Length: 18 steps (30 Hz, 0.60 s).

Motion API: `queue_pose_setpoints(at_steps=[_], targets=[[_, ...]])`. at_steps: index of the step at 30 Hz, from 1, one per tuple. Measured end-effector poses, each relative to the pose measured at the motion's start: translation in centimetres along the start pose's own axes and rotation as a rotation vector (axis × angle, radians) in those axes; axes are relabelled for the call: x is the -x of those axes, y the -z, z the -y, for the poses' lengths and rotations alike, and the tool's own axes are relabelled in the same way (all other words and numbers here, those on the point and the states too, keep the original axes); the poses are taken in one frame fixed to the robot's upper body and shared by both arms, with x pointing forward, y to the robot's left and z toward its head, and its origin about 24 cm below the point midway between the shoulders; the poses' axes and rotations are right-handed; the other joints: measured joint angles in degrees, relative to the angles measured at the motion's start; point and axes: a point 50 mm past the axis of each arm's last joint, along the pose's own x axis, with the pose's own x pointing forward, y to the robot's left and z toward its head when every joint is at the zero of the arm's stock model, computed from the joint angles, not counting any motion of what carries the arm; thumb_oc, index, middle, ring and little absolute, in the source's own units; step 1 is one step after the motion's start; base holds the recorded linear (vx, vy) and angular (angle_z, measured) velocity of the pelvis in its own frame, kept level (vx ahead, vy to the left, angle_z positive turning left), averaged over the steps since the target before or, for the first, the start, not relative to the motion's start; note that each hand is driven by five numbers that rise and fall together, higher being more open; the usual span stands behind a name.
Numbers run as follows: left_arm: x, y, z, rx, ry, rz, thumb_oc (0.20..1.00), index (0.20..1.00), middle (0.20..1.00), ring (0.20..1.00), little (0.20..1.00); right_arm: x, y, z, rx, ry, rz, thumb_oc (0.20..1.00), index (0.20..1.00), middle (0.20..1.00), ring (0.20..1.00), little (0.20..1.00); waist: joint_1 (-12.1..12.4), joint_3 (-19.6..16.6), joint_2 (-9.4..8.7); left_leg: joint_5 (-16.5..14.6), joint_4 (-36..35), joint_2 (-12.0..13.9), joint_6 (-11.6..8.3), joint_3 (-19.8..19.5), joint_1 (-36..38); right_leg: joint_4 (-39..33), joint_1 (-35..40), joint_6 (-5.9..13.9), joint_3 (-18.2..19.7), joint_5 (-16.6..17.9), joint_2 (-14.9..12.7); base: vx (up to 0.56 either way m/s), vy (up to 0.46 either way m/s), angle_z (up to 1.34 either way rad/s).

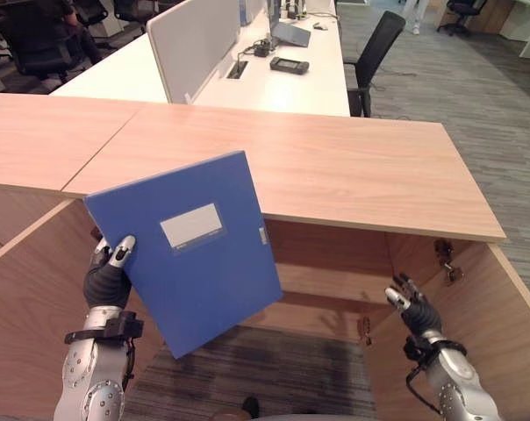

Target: Put the empty folder in the office cabinet

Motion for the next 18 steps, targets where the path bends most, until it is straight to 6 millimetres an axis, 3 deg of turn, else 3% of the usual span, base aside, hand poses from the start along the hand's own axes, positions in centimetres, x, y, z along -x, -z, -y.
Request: queue_pose_setpoints(at_steps=[9, 18], targets=[[-0.1, 0.3, 0.5, -0.05, 0.107, -0.078, 0.2, 0.2, 0.2, 0.2, 0.2, -0.2, 1.1, -0.1, -0.035, -0.018, -0.058, 1.0, 1.0, 1.0, 1.0, 1.0, -0.64, -0.01, -0.09, -0.01, -0.02, 0.05, -0.01, 0.33, -0.01, 0.0, -0.1, 0.0, 0.14, 0.0, 0.01, 0.0, 0.0, 0.0], [-0.2, 0.5, 0.7, -0.161, 0.159, -0.113, 0.2, 0.2, 0.2, 0.2, 0.2, -0.9, -0.9, -5.2, -0.048, -0.362, 0.001, 1.0, 1.0, 1.0, 1.0, 1.0, -0.54, -0.41, -0.75, -0.17, -0.02, 0.05, -0.25, 0.32, -0.04, -0.01, -0.13, 0.0, 0.11, 0.0, -0.02, 0.0, 0.0, 0.0]])
